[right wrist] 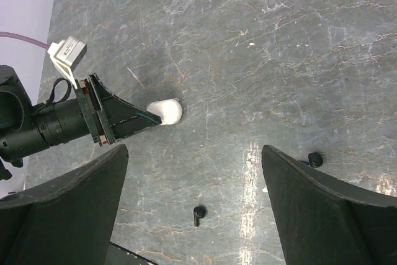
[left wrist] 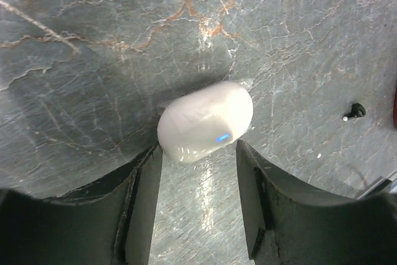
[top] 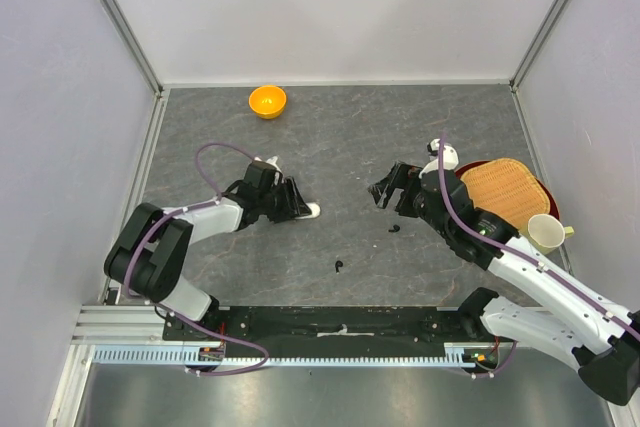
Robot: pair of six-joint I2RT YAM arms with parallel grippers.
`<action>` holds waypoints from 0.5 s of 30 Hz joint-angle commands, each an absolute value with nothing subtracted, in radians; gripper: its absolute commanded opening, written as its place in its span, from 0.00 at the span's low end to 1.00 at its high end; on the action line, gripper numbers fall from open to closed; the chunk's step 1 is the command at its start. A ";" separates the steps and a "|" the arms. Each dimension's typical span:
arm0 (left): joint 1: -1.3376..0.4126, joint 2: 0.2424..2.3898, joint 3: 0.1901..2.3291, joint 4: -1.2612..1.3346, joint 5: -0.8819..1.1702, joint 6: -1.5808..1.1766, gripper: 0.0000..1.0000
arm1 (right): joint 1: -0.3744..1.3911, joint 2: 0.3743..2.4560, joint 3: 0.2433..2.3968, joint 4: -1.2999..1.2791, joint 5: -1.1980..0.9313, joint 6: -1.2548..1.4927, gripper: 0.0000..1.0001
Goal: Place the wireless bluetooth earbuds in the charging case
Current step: Place the charging case at the center of the board.
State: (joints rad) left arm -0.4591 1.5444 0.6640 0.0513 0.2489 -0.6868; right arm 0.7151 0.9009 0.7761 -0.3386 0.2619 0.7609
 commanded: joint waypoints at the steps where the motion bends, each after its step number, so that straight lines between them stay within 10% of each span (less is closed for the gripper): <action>1: -0.456 1.487 0.675 0.006 0.184 -0.627 0.58 | 0.709 0.884 0.773 -0.327 0.252 0.742 0.95; 15: -0.456 1.062 0.716 -0.241 -0.046 -0.442 0.61 | 0.652 0.899 0.804 -0.370 0.310 0.683 0.98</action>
State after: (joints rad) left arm -0.4595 1.1774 0.6762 -0.1741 0.0521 -0.5629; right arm 0.6724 0.8940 0.7761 -0.3439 0.2684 0.7193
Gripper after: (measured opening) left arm 0.605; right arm 0.961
